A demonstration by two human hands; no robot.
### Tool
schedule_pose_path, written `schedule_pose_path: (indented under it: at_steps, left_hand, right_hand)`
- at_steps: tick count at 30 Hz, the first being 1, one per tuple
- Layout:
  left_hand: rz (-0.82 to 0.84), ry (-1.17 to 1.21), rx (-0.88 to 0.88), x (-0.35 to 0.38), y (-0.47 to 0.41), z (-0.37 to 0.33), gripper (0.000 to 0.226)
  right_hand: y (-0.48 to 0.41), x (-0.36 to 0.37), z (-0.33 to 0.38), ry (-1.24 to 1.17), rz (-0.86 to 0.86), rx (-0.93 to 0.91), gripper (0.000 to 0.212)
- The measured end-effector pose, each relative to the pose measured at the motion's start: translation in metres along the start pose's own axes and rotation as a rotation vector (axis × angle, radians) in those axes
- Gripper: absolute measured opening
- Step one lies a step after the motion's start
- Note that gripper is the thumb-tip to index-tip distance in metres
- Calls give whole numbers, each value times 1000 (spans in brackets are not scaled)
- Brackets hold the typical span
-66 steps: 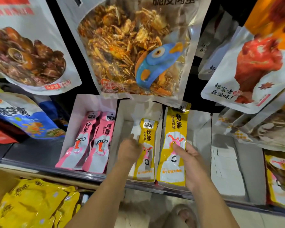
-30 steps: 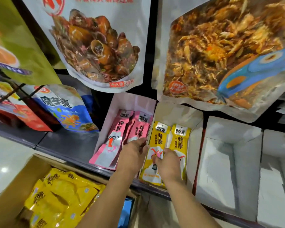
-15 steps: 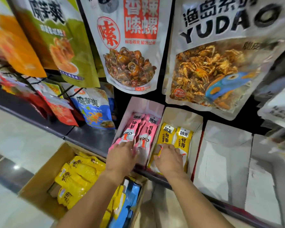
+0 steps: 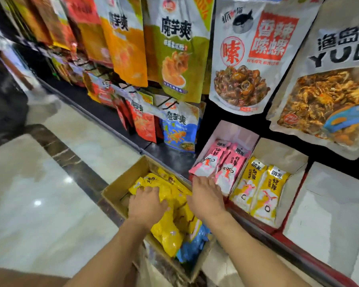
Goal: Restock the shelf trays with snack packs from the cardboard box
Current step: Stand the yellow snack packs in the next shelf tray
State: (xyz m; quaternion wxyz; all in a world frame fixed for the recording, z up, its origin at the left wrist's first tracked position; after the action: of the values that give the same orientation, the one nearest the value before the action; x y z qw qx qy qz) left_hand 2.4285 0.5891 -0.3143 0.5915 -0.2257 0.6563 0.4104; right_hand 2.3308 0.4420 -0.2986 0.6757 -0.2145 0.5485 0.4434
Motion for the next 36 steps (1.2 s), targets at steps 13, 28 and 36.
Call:
schedule_pose_path:
  at_steps: [13, 28, 36]
  left_hand:
    - [-33, 206, -109, 40, -19, 89, 58]
    - [36, 322, -159, 78, -48, 104, 44]
    - [97, 467, -280, 81, -46, 86, 37]
  right_hand:
    - [-35, 104, 97, 68, 208, -188, 63]
    - [-73, 147, 120, 198, 203, -137, 44]
    - [-64, 115, 77, -64, 142, -22, 64]
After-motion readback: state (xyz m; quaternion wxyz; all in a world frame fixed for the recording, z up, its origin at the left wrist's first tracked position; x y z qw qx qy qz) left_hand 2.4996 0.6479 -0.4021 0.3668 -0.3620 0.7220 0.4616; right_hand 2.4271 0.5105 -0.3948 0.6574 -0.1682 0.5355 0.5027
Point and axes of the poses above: each hand's wrist, its own y-axis away from the middle knuckle, its own x-axis out of the palm, z = x × y, the point moved 7 cm from there along -y, towards the middle knuckle, and after that the axes turned 7 degrees about -y, right-handed, at the moved point
